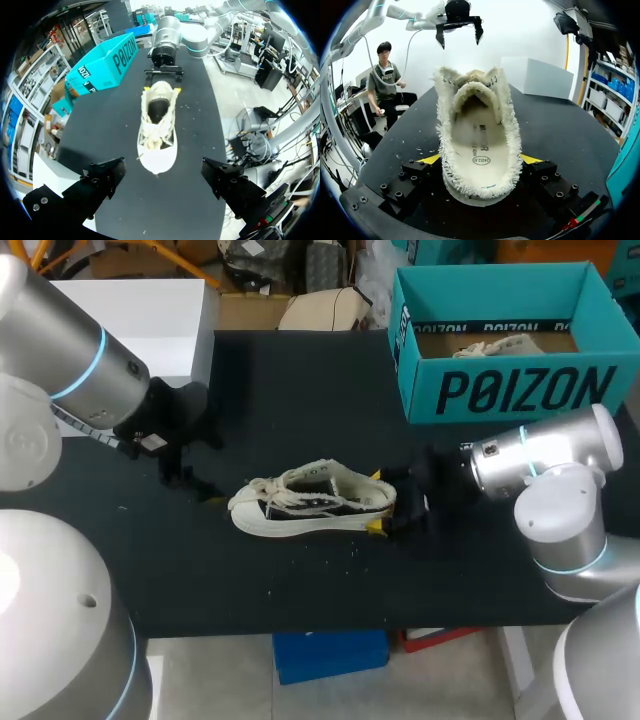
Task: Take the shoe out of the shoebox, open the shoe tongue, remove and reinsert the insole, then place the shoe into the shoebox
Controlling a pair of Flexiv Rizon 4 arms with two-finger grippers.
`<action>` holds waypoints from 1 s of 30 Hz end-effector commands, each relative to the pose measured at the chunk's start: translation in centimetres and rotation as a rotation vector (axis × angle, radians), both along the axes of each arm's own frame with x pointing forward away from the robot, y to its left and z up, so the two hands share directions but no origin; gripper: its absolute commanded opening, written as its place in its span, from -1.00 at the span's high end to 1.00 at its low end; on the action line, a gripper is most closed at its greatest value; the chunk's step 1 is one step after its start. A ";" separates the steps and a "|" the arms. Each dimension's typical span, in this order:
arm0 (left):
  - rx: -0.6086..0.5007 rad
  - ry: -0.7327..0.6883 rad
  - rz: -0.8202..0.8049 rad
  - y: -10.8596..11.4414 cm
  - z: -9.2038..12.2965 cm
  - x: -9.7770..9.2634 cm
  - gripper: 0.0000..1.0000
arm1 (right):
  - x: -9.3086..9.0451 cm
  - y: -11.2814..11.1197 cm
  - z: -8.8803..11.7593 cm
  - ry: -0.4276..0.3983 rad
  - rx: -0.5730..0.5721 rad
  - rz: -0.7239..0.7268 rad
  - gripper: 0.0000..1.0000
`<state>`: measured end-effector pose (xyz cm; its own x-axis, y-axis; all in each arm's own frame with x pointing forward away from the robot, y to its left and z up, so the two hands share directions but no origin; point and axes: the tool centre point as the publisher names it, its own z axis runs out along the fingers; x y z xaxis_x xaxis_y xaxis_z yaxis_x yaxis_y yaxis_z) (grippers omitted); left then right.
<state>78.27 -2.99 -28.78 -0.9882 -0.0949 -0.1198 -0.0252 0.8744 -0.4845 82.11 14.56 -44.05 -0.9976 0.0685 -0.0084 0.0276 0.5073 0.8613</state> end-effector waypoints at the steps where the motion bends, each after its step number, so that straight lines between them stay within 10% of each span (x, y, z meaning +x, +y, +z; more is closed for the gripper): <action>1: -0.002 -0.004 0.000 0.0 -0.2 -0.1 -1.00 | 0.0 0.2 -0.3 0.000 0.000 -0.002 1.00; 13: 0.288 0.141 0.380 -4.3 1.7 -0.3 -1.00 | 0.0 0.2 -0.3 0.000 0.000 -0.002 1.00; 30: 0.169 0.173 0.392 -7.0 2.1 -1.2 -1.00 | 0.0 0.2 -0.3 0.000 0.000 -0.002 1.00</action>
<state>77.03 -9.93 -26.52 -0.8891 -0.4578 -0.0007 -0.4369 0.8490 -0.2971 82.11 14.54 -44.02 -0.9976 0.0684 -0.0088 0.0270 0.5052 0.8626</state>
